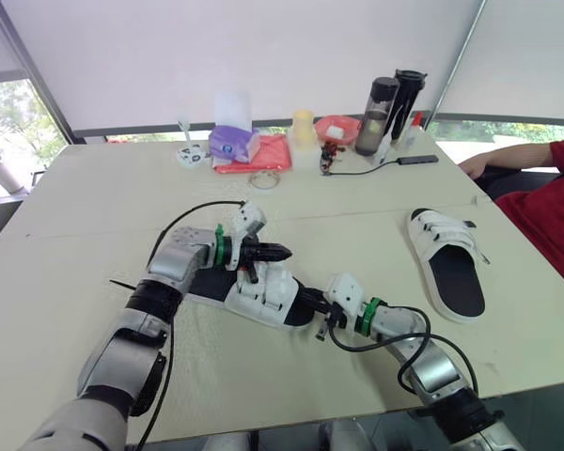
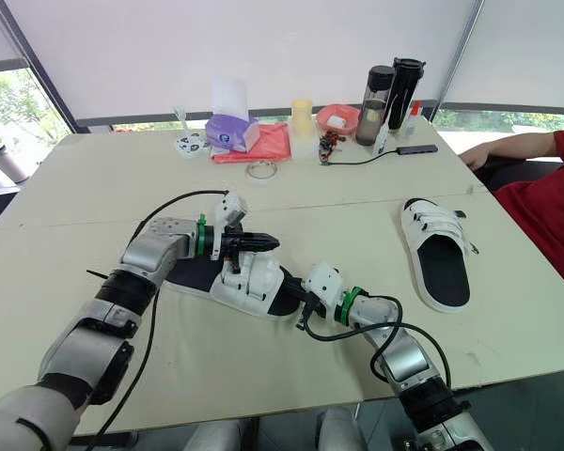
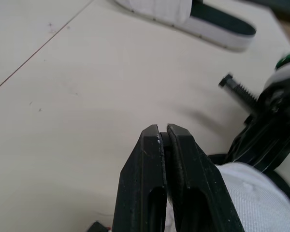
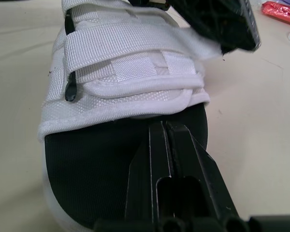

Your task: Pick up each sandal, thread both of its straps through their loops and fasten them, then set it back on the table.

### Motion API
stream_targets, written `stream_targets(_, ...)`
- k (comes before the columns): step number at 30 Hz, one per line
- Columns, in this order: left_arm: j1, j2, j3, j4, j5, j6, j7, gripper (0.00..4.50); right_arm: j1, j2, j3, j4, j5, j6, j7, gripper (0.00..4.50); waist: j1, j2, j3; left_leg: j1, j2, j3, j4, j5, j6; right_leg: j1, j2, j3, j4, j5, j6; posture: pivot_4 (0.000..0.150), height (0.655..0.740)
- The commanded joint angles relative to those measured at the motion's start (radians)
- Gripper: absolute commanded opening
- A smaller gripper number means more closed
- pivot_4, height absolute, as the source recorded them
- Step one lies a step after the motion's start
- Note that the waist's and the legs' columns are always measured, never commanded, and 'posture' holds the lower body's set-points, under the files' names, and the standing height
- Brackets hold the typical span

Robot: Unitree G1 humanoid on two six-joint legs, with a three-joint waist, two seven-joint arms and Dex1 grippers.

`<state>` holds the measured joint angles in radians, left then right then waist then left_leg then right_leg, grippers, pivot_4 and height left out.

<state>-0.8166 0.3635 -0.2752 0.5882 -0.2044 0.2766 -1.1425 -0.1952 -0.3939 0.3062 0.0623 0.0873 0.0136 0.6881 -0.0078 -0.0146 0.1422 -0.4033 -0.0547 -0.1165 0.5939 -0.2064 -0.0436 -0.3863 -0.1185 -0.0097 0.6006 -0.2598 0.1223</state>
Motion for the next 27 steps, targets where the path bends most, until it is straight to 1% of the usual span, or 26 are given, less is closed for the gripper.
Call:
stream_targets(1, 0.002, 0.007, -0.059, 0.087, 0.107, -0.055, 0.002, 0.70, 0.050, -0.008, 0.035, 0.127, -0.065, 0.071, -0.005, 0.00, 0.000, 0.001, -0.003, 0.000, 0.000, 0.000, 0.000, 0.000, 0.000, 0.000, 0.000, 0.000, 0.000, 0.000, 0.000, 0.150, 0.7400)
stream_targets(2, -0.001, 0.007, -0.062, 0.095, 0.112, -0.058, -0.007, 1.02, 0.050, -0.008, 0.035, 0.128, -0.065, 0.070, -0.006, 0.00, 0.000, 0.002, -0.004, 0.000, 0.000, 0.000, 0.000, 0.000, 0.000, 0.001, 0.000, 0.000, -0.001, 0.000, 0.000, 0.150, 0.7400)
stream_targets(4, -0.010, 0.007, -0.066, 0.108, 0.127, -0.056, -0.021, 2.03, 0.050, -0.007, 0.034, 0.129, -0.066, 0.069, -0.006, 0.00, -0.002, 0.003, -0.005, -0.001, 0.000, 0.000, 0.000, 0.000, 0.000, 0.000, 0.000, 0.000, -0.002, 0.000, 0.000, 0.150, 0.7400)
stream_targets(7, -0.018, 0.008, -0.060, 0.121, 0.141, -0.060, -0.031, 3.58, 0.048, -0.004, 0.034, 0.132, -0.067, 0.069, -0.006, 0.00, -0.003, 0.000, -0.006, -0.002, 0.000, -0.001, 0.000, 0.000, 0.000, -0.001, 0.000, -0.001, -0.002, 0.000, 0.000, 0.150, 0.7400)
stream_targets(8, -0.022, 0.006, -0.049, 0.122, 0.138, -0.056, -0.027, 4.04, 0.047, -0.003, 0.034, 0.133, -0.068, 0.068, -0.006, 0.00, -0.003, 0.000, -0.006, -0.001, 0.000, -0.001, 0.000, 0.000, 0.000, -0.001, 0.000, -0.001, -0.002, 0.000, 0.000, 0.150, 0.7400)
stream_targets(9, -0.024, 0.004, -0.041, 0.123, 0.138, -0.054, -0.023, 4.39, 0.046, -0.002, 0.034, 0.135, -0.068, 0.068, -0.005, 0.00, -0.005, 0.000, -0.006, -0.001, 0.000, -0.001, 0.000, 0.000, 0.000, -0.001, 0.000, -0.001, -0.001, 0.000, 0.000, 0.150, 0.7400)
stream_targets(11, -0.041, -0.009, 0.012, 0.124, 0.107, -0.057, 0.005, 4.39, 0.044, 0.000, 0.033, 0.137, -0.070, 0.068, -0.003, 0.00, -0.006, 0.000, -0.006, -0.001, 0.000, 0.000, -0.001, 0.000, 0.000, -0.002, 0.001, -0.001, -0.001, 0.000, 0.001, 0.150, 0.7400)
stream_targets(14, -0.072, -0.029, 0.121, 0.096, 0.015, 0.002, 0.020, 4.39, 0.041, 0.002, 0.032, 0.138, -0.071, 0.068, -0.003, 0.00, -0.005, -0.002, -0.003, -0.001, 0.000, 0.000, -0.001, 0.000, 0.001, -0.002, 0.001, -0.001, 0.001, 0.001, 0.002, 0.150, 0.7400)
stream_targets(16, -0.085, -0.022, 0.215, 0.023, -0.077, 0.116, 0.036, 4.39, 0.043, 0.002, 0.032, 0.137, -0.071, 0.068, -0.003, 0.00, -0.006, -0.005, 0.000, -0.002, 0.000, 0.000, -0.001, 0.000, 0.001, -0.002, 0.001, -0.001, 0.004, 0.001, 0.002, 0.150, 0.7400)
stream_targets(18, -0.084, -0.016, 0.259, -0.028, -0.123, 0.188, 0.052, 4.39, 0.045, 0.002, 0.032, 0.136, -0.071, 0.067, -0.004, 0.00, -0.007, -0.006, 0.001, -0.003, 0.000, 0.000, -0.001, 0.000, 0.001, -0.003, 0.002, -0.001, 0.005, 0.001, 0.002, 0.150, 0.7400)
stream_targets(21, 0.003, 0.060, 0.352, -0.230, -0.250, 0.394, 0.049, 4.39, 0.053, -0.003, 0.010, 0.113, -0.059, 0.054, -0.011, 0.00, -0.010, -0.006, 0.004, -0.002, -0.001, 0.000, -0.001, 0.000, 0.001, -0.004, 0.001, -0.001, 0.009, 0.001, 0.002, 0.150, 0.7400)
stream_targets(25, 0.199, 0.199, 0.409, -0.485, -0.357, 0.588, 0.046, 4.39, 0.070, -0.025, -0.045, 0.014, -0.023, 0.056, -0.017, 0.00, -0.010, 0.006, 0.011, -0.001, -0.001, 0.001, -0.002, 0.001, 0.003, -0.005, 0.001, 0.001, 0.011, 0.000, 0.003, 0.150, 0.7400)
stream_targets(27, 0.291, 0.257, 0.431, -0.590, -0.409, 0.663, 0.046, 4.39, 0.094, -0.047, -0.064, -0.061, -0.013, 0.066, -0.010, 0.00, 0.002, 0.007, 0.018, -0.004, -0.001, 0.000, -0.002, 0.002, 0.003, -0.008, 0.001, 0.001, 0.011, 0.000, 0.003, 0.150, 0.7400)
